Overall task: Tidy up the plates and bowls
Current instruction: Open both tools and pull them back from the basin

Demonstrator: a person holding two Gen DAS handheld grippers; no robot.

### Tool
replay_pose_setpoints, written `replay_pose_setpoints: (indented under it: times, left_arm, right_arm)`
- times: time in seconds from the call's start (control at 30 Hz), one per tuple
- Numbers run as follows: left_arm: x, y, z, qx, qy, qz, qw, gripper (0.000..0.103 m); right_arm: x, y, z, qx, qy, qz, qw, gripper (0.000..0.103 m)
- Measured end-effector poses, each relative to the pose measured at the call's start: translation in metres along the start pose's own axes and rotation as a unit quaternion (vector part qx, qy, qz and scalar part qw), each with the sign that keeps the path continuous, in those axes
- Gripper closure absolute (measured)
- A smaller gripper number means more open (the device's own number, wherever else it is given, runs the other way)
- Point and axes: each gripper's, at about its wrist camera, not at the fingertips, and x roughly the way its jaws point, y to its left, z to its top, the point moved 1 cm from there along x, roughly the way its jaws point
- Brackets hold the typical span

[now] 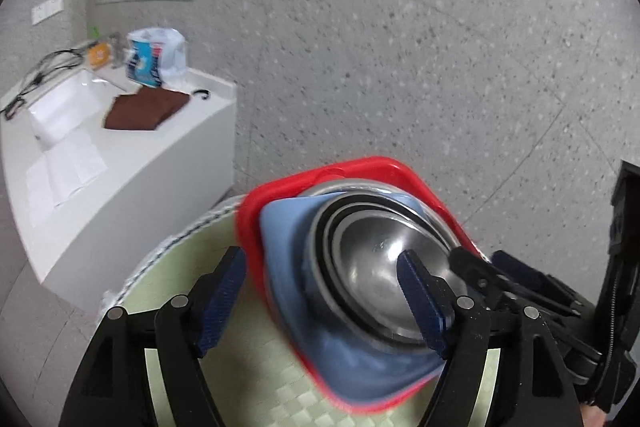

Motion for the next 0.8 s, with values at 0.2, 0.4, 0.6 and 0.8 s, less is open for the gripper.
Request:
replay_pose_setpoints:
  times: [0.2,0.4,0.6,0.8]
  left_arm:
    - [-0.082,-0.013,-0.049,-0.005,-0.065,0.068,0.9955,0.021]
    - [-0.164,-0.086,-0.125,0.006,-0.138,0.144,0.9798,0.017]
    - [-0.239,-0.196,-0.222,-0.047,-0.192,0.201,0.9594,0.006]
    - [-0.306,-0.32,-0.295,-0.067,-0.22,0.232,0.9452,0.001]
  right_arm:
    - [-0.062,0.005,-0.017,-0.049,-0.035,0.045,0.997,0.014]
    - [-0.133,-0.017,-0.054,-0.106,-0.06,0.111,0.986,0.009]
    - [-0.222,-0.065,-0.097,-0.169,-0.084,0.171,0.967,0.003]
    - [-0.313,-0.112,-0.133,-0.211,-0.112,0.207,0.949,0.0]
